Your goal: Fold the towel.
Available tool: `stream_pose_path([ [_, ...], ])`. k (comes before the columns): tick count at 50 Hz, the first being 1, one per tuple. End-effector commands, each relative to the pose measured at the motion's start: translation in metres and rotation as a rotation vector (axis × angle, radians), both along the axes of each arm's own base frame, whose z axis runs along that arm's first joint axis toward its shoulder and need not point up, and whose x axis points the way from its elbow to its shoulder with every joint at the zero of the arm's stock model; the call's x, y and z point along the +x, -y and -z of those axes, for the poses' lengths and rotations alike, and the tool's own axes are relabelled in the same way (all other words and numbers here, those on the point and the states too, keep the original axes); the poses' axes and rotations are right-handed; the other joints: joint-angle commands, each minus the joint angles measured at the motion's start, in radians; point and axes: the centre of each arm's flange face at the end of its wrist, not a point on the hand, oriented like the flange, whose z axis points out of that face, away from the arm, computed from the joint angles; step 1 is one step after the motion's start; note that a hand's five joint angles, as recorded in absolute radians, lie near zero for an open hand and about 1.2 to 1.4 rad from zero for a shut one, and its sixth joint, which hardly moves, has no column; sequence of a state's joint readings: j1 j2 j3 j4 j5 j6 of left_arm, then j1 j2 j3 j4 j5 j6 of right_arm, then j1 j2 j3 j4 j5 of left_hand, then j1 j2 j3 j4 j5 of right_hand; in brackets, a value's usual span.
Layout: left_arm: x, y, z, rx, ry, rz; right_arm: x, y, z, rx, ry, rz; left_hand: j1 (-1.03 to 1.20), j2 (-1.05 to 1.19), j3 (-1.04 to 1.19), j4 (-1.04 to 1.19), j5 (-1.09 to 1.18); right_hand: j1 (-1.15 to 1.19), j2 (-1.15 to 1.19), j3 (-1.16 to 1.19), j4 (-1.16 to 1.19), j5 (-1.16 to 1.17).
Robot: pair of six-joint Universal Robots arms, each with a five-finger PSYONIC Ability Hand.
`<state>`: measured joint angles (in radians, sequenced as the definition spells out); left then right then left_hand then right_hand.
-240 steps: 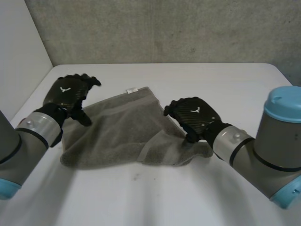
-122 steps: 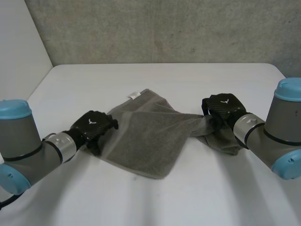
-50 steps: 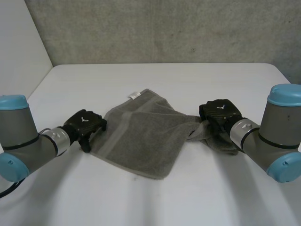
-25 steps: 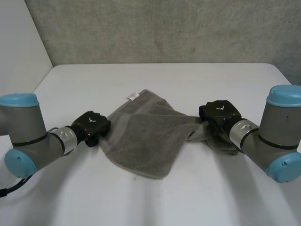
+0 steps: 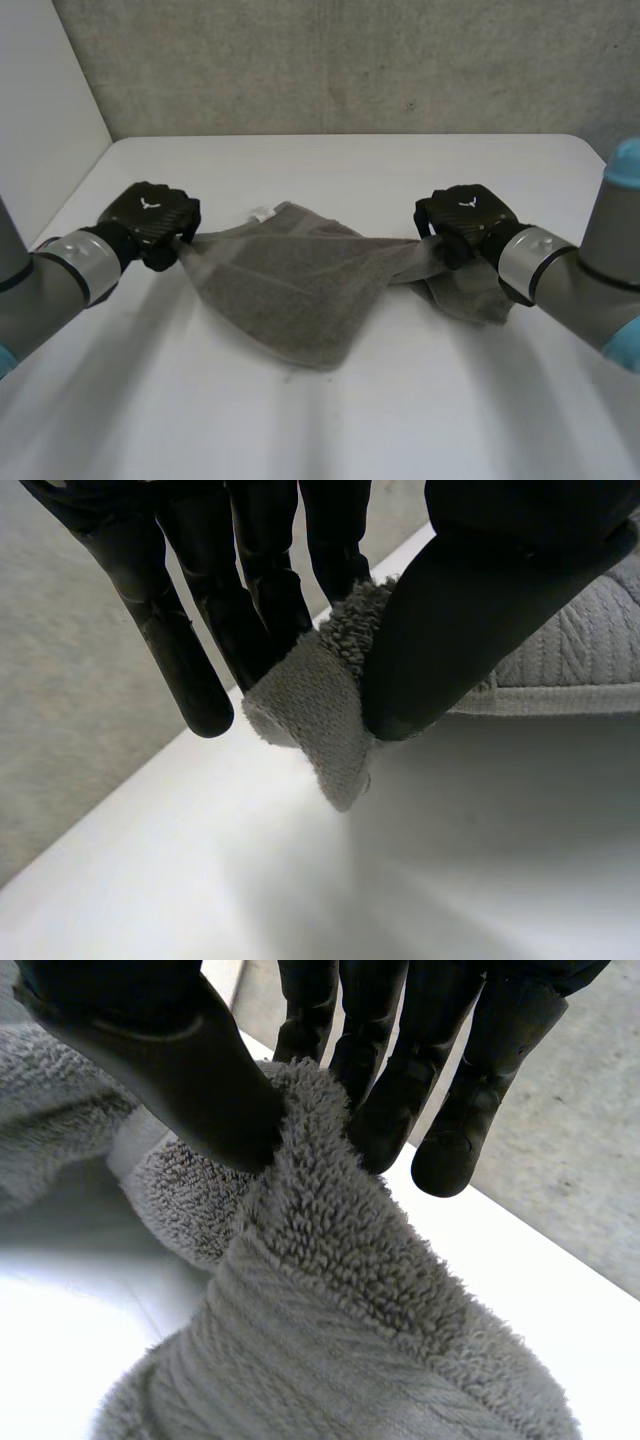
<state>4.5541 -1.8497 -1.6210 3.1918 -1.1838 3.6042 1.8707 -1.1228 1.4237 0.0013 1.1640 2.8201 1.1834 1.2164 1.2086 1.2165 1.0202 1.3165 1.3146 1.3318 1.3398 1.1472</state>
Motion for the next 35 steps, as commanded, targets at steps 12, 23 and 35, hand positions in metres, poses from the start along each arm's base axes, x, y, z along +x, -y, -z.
stream_pose_path([
  [12, 0.051, -0.031, -0.106, -0.166, -0.144, -0.228, -0.047, -0.019, -0.127, 0.16, -0.131, -0.053, 0.213, 0.18, 0.188, 0.18, 0.202, 0.08, 0.082, 0.064, 0.056, 0.074],
  [23, 0.064, -0.015, -0.064, 0.003, -0.124, -0.281, -0.071, 0.012, -0.098, 0.356, -0.043, -0.116, 0.213, 0.18, 0.188, 0.18, 0.202, 0.08, 0.082, 0.064, 0.056, 0.074],
  [35, 0.015, 0.011, -0.001, 0.12, -0.042, -0.258, -0.047, 0.071, -0.03, 0.278, -0.03, 0.028, 0.213, 0.18, 0.188, 0.18, 0.202, 0.08, 0.082, 0.064, 0.056, 0.074],
])
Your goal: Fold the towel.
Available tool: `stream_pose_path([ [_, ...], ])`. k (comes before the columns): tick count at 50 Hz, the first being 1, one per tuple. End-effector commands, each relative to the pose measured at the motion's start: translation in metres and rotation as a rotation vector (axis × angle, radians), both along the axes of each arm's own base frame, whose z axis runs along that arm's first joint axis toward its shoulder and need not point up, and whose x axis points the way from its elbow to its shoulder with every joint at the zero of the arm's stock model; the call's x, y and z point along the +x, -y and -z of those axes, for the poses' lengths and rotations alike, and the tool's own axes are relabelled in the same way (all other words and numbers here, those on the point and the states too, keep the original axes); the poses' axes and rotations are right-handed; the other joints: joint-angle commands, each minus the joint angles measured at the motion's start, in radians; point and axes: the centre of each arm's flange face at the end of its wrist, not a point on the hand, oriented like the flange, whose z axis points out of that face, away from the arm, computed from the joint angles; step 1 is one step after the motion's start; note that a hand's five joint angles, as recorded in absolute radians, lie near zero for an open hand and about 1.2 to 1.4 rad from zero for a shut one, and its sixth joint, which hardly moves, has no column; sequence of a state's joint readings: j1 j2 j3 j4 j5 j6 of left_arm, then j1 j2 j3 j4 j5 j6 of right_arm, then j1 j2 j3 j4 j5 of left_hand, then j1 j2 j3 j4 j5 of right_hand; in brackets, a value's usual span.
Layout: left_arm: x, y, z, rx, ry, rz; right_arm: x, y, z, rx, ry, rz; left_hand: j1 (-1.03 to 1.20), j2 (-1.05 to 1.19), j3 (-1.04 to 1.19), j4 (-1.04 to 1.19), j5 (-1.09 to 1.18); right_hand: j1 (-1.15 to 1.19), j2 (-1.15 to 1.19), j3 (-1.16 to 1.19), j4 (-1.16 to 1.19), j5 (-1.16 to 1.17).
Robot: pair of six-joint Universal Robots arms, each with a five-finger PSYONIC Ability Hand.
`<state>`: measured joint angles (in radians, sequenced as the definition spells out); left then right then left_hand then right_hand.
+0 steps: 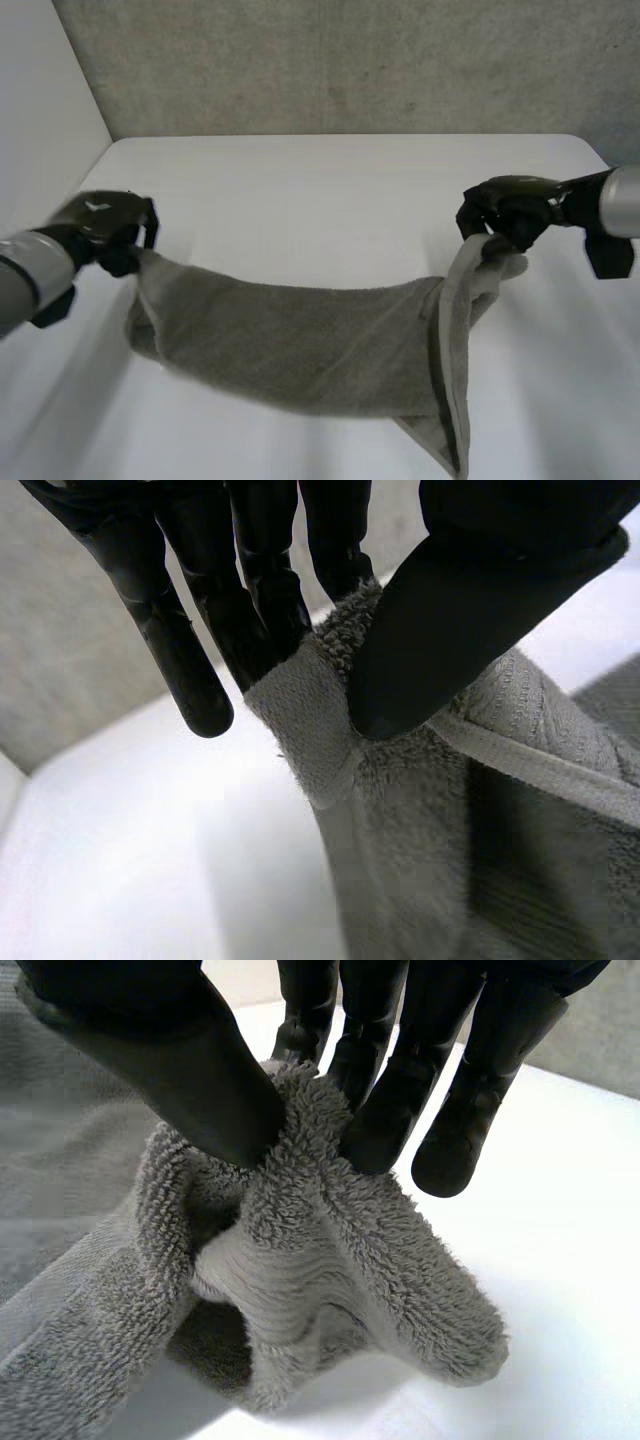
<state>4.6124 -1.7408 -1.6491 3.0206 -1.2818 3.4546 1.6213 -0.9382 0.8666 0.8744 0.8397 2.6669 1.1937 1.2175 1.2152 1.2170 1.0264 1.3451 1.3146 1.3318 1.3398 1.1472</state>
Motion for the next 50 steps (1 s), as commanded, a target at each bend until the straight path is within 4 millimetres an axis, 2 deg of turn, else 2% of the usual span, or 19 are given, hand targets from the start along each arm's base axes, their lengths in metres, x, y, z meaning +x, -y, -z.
stream_pose_path([
  [1, -0.014, 0.035, 0.012, -0.051, 0.048, -0.079, 0.013, 0.046, 0.021, -0.193, -0.03, 0.147, 0.203, 0.179, 0.181, 0.179, 0.195, 0.051, 0.082, 0.064, 0.056, 0.074],
  [4, -0.015, 0.045, 0.006, -0.082, 0.043, -0.094, 0.015, 0.056, 0.016, -0.252, -0.009, 0.175, 0.203, 0.179, 0.181, 0.179, 0.195, 0.051, 0.082, 0.064, 0.056, 0.074],
  [6, -0.016, 0.064, -0.012, -0.155, 0.026, -0.115, 0.017, 0.077, -0.004, -0.381, 0.083, 0.243, 0.203, 0.179, 0.181, 0.179, 0.195, 0.051, 0.082, 0.064, 0.056, 0.074],
  [7, -0.016, 0.064, -0.012, -0.156, 0.026, -0.115, 0.017, 0.077, -0.004, -0.382, 0.084, 0.244, 0.203, 0.179, 0.181, 0.179, 0.195, 0.051, 0.082, 0.064, 0.056, 0.074],
  [9, -0.017, 0.077, -0.039, -0.235, -0.036, -0.147, 0.017, 0.096, -0.033, -0.484, 0.245, 0.32, 0.203, 0.179, 0.181, 0.179, 0.195, 0.051, 0.082, 0.064, 0.056, 0.074],
  [10, -0.017, 0.077, -0.039, -0.235, -0.037, -0.147, 0.017, 0.096, -0.033, -0.485, 0.246, 0.32, 0.203, 0.179, 0.181, 0.179, 0.195, 0.051, 0.082, 0.064, 0.056, 0.074],
  [11, -0.017, 0.082, -0.053, -0.27, -0.089, -0.168, 0.016, 0.103, -0.048, -0.524, 0.343, 0.357, 0.203, 0.179, 0.181, 0.179, 0.195, 0.051, 0.082, 0.064, 0.056, 0.074],
  [12, -0.017, 0.082, -0.053, -0.27, -0.09, -0.168, 0.016, 0.103, -0.048, -0.524, 0.344, 0.358, 0.203, 0.179, 0.181, 0.179, 0.195, 0.051, 0.082, 0.064, 0.056, 0.074],
  [14, -0.016, 0.089, -0.081, -0.334, -0.206, -0.205, 0.01, 0.113, -0.083, -0.617, 0.532, 0.417, 0.203, 0.179, 0.181, 0.179, 0.195, 0.051, 0.082, 0.064, 0.056, 0.074],
  [15, -0.016, 0.089, -0.092, -0.353, -0.251, -0.213, 0.01, 0.113, -0.083, -0.617, 0.533, 0.417, 0.203, 0.179, 0.181, 0.179, 0.195, 0.051, 0.082, 0.064, 0.056, 0.074],
  [17, -0.016, 0.089, -0.098, -0.36, -0.28, -0.215, 0.008, 0.112, -0.095, -0.614, 0.61, 0.425, 0.203, 0.179, 0.181, 0.179, 0.195, 0.051, 0.082, 0.064, 0.056, 0.074],
  [22, -0.015, 0.08, -0.104, -0.357, -0.3, -0.215, 0.009, 0.103, -0.088, -0.546, 0.535, 0.435, 0.203, 0.179, 0.181, 0.179, 0.195, 0.051, 0.082, 0.064, 0.056, 0.074],
  [27, -0.015, 0.065, -0.092, -0.304, -0.284, -0.206, 0.011, 0.089, -0.074, -0.494, 0.391, 0.422, 0.203, 0.179, 0.181, 0.179, 0.195, 0.051, 0.082, 0.064, 0.056, 0.074],
  [33, -0.013, 0.046, -0.084, -0.266, -0.271, -0.204, 0.004, 0.07, -0.079, -0.472, 0.285, 0.414, 0.203, 0.179, 0.181, 0.179, 0.195, 0.051, 0.082, 0.064, 0.056, 0.074],
  [40, -0.011, 0.036, -0.083, -0.262, -0.268, -0.203, 0.003, 0.067, -0.082, -0.475, 0.282, 0.412, 0.203, 0.179, 0.181, 0.179, 0.195, 0.051, 0.082, 0.064, 0.056, 0.074],
  [45, -0.011, 0.036, -0.074, -0.237, -0.261, -0.207, 0.003, 0.076, -0.065, -0.456, 0.26, 0.409, 0.203, 0.179, 0.181, 0.179, 0.195, 0.051, 0.082, 0.064, 0.056, 0.074],
  [47, -0.012, 0.038, -0.062, -0.202, -0.249, -0.209, 0.004, 0.085, -0.043, -0.435, 0.224, 0.403, 0.203, 0.179, 0.181, 0.179, 0.195, 0.051, 0.082, 0.064, 0.056, 0.074],
  [48, -0.012, 0.038, -0.062, -0.202, -0.249, -0.209, 0.004, 0.085, -0.043, -0.435, 0.224, 0.403, 0.203, 0.179, 0.181, 0.179, 0.195, 0.051, 0.082, 0.064, 0.056, 0.074],
  [50, -0.014, 0.041, -0.041, -0.143, -0.231, -0.21, 0.004, 0.092, -0.019, -0.412, 0.168, 0.394, 0.203, 0.179, 0.181, 0.179, 0.195, 0.051, 0.082, 0.064, 0.056, 0.074],
])
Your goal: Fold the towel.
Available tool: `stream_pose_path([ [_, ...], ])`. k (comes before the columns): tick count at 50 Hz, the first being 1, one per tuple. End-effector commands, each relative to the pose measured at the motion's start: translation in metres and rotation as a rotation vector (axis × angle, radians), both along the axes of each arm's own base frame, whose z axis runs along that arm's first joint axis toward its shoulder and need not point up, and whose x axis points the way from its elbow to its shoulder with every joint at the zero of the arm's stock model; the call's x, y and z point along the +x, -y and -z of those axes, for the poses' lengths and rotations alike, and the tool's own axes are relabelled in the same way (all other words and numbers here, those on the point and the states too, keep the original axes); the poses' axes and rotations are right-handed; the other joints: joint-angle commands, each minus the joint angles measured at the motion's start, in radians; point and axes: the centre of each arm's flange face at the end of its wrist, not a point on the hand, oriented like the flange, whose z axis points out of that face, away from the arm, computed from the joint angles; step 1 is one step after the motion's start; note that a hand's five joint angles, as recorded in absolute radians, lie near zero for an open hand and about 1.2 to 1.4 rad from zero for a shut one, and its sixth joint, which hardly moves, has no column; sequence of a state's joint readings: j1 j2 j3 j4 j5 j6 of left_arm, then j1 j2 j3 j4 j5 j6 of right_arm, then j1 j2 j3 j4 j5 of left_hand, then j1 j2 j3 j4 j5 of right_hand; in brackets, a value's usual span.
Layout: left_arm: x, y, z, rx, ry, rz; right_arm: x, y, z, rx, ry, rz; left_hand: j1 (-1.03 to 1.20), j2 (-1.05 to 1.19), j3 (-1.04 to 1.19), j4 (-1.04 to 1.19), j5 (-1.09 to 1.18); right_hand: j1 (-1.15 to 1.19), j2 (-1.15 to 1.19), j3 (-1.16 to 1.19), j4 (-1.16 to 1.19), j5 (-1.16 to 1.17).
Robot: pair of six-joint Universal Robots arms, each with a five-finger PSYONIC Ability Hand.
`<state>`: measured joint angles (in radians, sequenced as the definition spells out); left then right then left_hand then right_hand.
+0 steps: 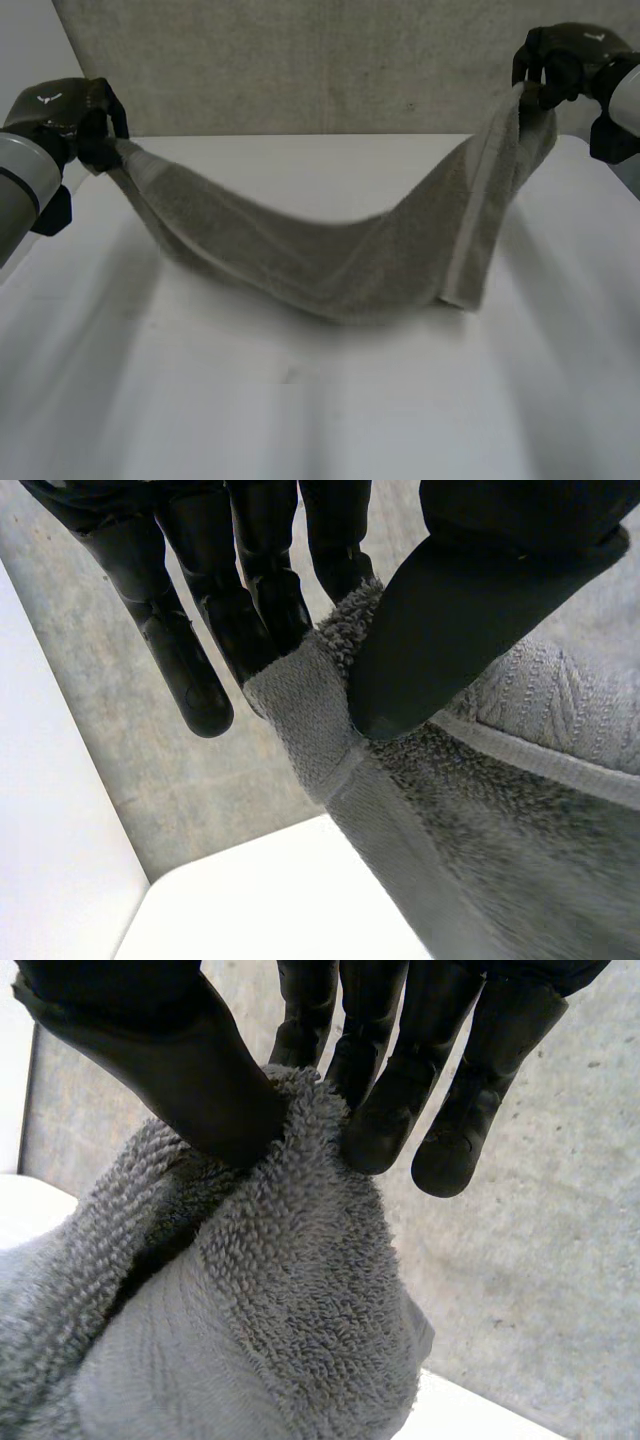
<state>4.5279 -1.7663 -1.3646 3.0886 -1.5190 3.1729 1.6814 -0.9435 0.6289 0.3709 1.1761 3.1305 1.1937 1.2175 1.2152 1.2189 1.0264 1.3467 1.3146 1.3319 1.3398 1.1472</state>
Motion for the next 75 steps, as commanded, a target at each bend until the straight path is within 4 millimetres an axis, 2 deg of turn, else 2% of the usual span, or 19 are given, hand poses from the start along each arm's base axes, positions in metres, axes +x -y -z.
stream_pose_path([
  [1, -0.003, 0.005, 0.035, 0.1, 0.02, 0.005, 0.002, 0.02, 0.051, 0.066, -0.081, -0.003, 0.203, 0.179, 0.181, 0.177, 0.195, 0.05, 0.082, 0.064, 0.056, 0.074],
  [5, -0.01, 0.004, 0.065, 0.179, 0.037, 0.024, 0.001, 0.027, 0.089, 0.12, -0.159, -0.003, 0.203, 0.179, 0.181, 0.177, 0.195, -0.048, -0.016, -0.033, -0.041, -0.023],
  [6, -0.01, 0.004, 0.065, 0.179, 0.037, 0.025, 0.001, 0.027, 0.089, 0.12, -0.159, -0.003, 0.203, 0.179, 0.181, 0.177, 0.195, -0.049, -0.017, -0.034, -0.042, -0.024],
  [8, -0.018, 0.004, 0.082, 0.21, 0.047, 0.045, 0.001, 0.028, 0.106, 0.143, -0.195, -0.006, 0.203, 0.179, 0.181, 0.177, 0.195, -0.943, -0.911, -0.928, -0.936, -0.918],
  [9, -0.018, 0.004, 0.082, 0.21, 0.047, 0.045, 0.001, 0.028, 0.106, 0.143, -0.195, -0.006, 0.203, 0.179, 0.181, 0.177, 0.195, -0.948, -0.915, -0.933, -0.941, -0.923],
  [10, -0.021, 0.003, 0.088, 0.218, 0.052, 0.052, 0.0, 0.028, 0.109, 0.15, -0.208, -0.003, 0.203, 0.179, 0.181, 0.177, 0.195, -1.172, -1.14, -1.157, -1.165, -1.147],
  [17, -0.024, 0.004, 0.1, 0.235, 0.071, 0.061, -0.004, 0.019, 0.106, 0.161, -0.216, -0.017, 0.203, 0.179, 0.181, 0.177, 0.195, -1.172, -1.14, -1.157, -1.165, -1.147],
  [25, -0.024, 0.004, 0.102, 0.234, 0.087, 0.064, 0.007, -0.037, 0.1, 0.086, -0.299, -0.224, 0.203, 0.179, 0.181, 0.177, 0.195, -1.172, -1.14, -1.157, -1.165, -1.147],
  [27, -0.023, 0.003, 0.104, 0.24, 0.088, 0.062, 0.01, -0.062, 0.107, 0.035, -0.359, -0.295, 0.203, 0.179, 0.181, 0.177, 0.195, -1.172, -1.14, -1.157, -1.165, -1.147],
  [28, -0.023, 0.003, 0.105, 0.241, 0.088, 0.062, 0.01, -0.062, 0.107, 0.035, -0.359, -0.296, 0.203, 0.179, 0.181, 0.177, 0.195, -1.172, -1.14, -1.157, -1.165, -1.147],
  [30, -0.024, 0.003, 0.105, 0.233, 0.086, 0.062, 0.011, -0.083, 0.121, -0.007, -0.432, -0.349, 0.203, 0.179, 0.181, 0.177, 0.195, -0.961, -0.928, -0.946, -0.954, -0.936],
  [33, -0.023, 0.003, 0.106, 0.234, 0.088, 0.062, 0.011, -0.092, 0.13, -0.028, -0.478, -0.371, 0.203, 0.179, 0.181, 0.177, 0.195, -0.868, -0.836, -0.854, -0.861, -0.843],
  [38, -0.023, 0.002, 0.108, 0.237, 0.088, 0.062, 0.01, -0.129, 0.16, -0.104, -0.673, -0.49, 0.203, 0.179, 0.181, 0.177, 0.195, -0.687, -0.655, -0.672, -0.68, -0.662],
  [44, -0.023, 0.002, 0.107, 0.236, 0.087, 0.062, 0.009, -0.156, 0.179, -0.157, -0.767, -0.617, 0.203, 0.179, 0.181, 0.177, 0.195, -0.66, -0.628, -0.645, -0.653, -0.635],
  [57, -0.023, 0.0, 0.11, 0.246, 0.089, 0.062, 0.01, -0.161, 0.194, -0.175, -0.759, -0.665, 0.203, 0.179, 0.181, 0.177, 0.195, -0.537, -0.504, -0.522, -0.53, -0.512],
  [59, -0.022, -0.001, 0.111, 0.247, 0.089, 0.062, 0.01, -0.16, 0.193, -0.193, -0.765, -0.662, 0.203, 0.179, 0.181, 0.177, 0.195, -0.335, -0.303, -0.32, -0.328, -0.31],
  [63, -0.022, -0.002, 0.112, 0.246, 0.089, 0.062, 0.01, -0.159, 0.193, -0.196, -0.77, -0.657, 0.203, 0.179, 0.181, 0.177, 0.195, -0.255, -0.223, -0.24, -0.248, -0.23],
  [69, -0.022, -0.003, 0.112, 0.248, 0.091, 0.062, 0.009, -0.159, 0.188, -0.204, -0.776, -0.648, 0.203, 0.179, 0.181, 0.177, 0.195, -0.468, -0.436, -0.453, -0.461, -0.443],
  [75, -0.022, -0.003, 0.111, 0.245, 0.09, 0.062, 0.003, -0.153, 0.184, -0.208, -0.787, -0.615, 0.203, 0.179, 0.181, 0.177, 0.195, -0.475, -0.443, -0.46, -0.468, -0.45],
])
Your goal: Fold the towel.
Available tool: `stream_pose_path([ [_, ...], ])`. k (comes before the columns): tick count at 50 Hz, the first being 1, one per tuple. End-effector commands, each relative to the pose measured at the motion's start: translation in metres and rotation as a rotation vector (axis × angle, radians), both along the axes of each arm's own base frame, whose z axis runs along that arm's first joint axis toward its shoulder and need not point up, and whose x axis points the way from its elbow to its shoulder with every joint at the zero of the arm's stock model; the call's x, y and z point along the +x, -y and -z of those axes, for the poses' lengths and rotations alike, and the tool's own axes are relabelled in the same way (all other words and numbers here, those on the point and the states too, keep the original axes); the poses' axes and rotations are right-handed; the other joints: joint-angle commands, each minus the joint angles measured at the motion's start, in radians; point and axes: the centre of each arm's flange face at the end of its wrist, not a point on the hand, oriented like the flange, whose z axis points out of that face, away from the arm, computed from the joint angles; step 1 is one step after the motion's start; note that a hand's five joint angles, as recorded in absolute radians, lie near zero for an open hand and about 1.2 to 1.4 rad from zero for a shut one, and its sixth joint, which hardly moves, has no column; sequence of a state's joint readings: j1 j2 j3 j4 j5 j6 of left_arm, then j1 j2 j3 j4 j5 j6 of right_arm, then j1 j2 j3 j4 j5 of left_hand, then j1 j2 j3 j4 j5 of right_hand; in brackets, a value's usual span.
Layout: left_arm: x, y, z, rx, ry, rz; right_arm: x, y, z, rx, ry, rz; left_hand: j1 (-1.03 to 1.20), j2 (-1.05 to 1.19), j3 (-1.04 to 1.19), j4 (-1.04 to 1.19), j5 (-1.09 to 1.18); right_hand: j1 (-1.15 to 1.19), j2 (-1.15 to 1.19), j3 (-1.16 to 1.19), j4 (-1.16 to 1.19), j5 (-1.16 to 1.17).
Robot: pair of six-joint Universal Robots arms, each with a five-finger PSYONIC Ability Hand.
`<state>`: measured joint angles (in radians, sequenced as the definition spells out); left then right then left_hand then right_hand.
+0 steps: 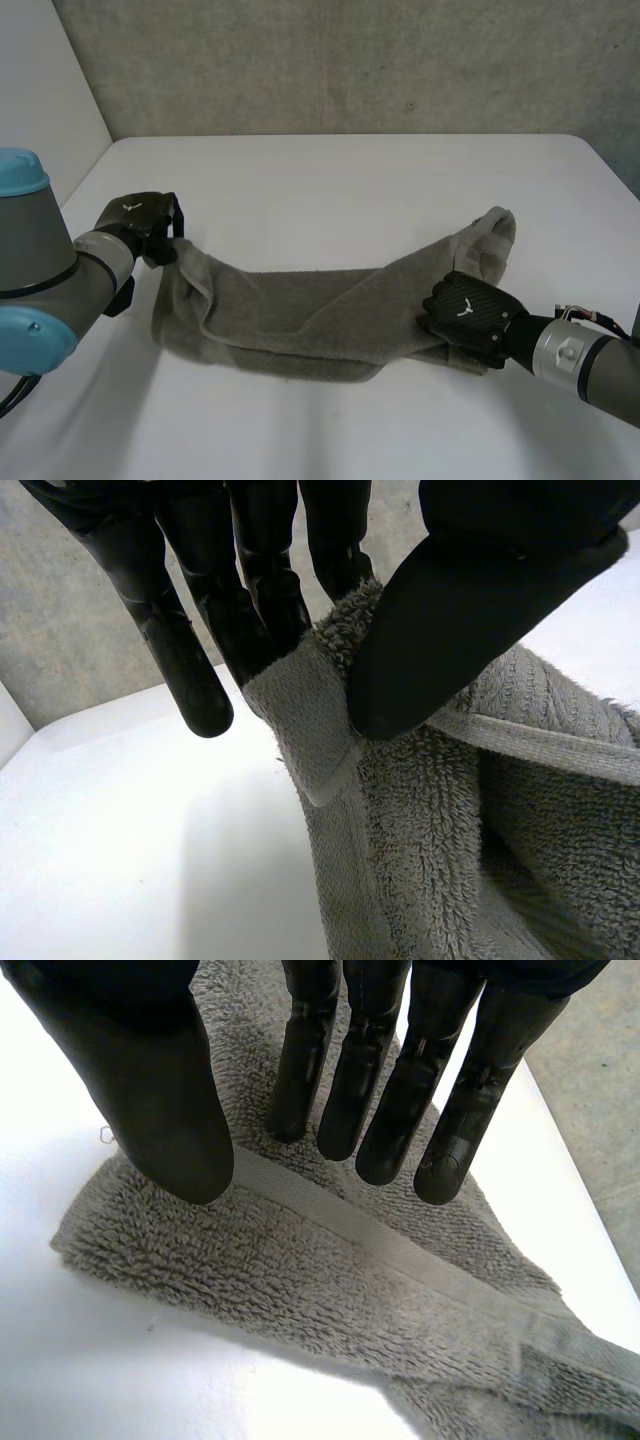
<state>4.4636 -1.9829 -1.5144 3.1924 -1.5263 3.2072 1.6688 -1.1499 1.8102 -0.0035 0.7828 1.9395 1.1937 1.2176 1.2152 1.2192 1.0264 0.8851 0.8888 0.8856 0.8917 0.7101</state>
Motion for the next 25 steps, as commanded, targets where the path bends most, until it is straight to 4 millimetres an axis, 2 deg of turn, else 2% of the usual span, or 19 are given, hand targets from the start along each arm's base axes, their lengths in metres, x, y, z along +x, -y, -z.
stream_pose_path([
  [1, 0.0, 0.0, -0.001, -0.003, 0.0, 0.0, -0.006, 0.005, -0.005, -0.016, -0.003, 0.026, 0.203, 0.179, 0.181, 0.177, 0.195, -0.013, -0.017, -0.014, -0.02, -0.013],
  [10, 0.0, -0.001, 0.001, 0.001, -0.001, 0.001, -0.009, 0.003, 0.001, -0.031, -0.033, 0.015, 0.203, 0.179, 0.181, 0.177, 0.195, -0.043, -0.046, -0.043, -0.049, -0.042],
  [20, 0.0, -0.001, 0.001, -0.001, 0.0, 0.001, -0.014, 0.004, 0.006, -0.03, -0.042, 0.006, 0.203, 0.179, 0.181, 0.177, 0.195, -0.333, -0.337, -0.333, -0.34, -0.332],
  [25, 0.0, -0.001, 0.001, -0.001, 0.0, 0.001, -0.014, 0.001, 0.008, -0.02, -0.04, 0.003, 0.203, 0.179, 0.181, 0.177, 0.195, -0.325, -0.328, -0.325, -0.331, -0.324],
])
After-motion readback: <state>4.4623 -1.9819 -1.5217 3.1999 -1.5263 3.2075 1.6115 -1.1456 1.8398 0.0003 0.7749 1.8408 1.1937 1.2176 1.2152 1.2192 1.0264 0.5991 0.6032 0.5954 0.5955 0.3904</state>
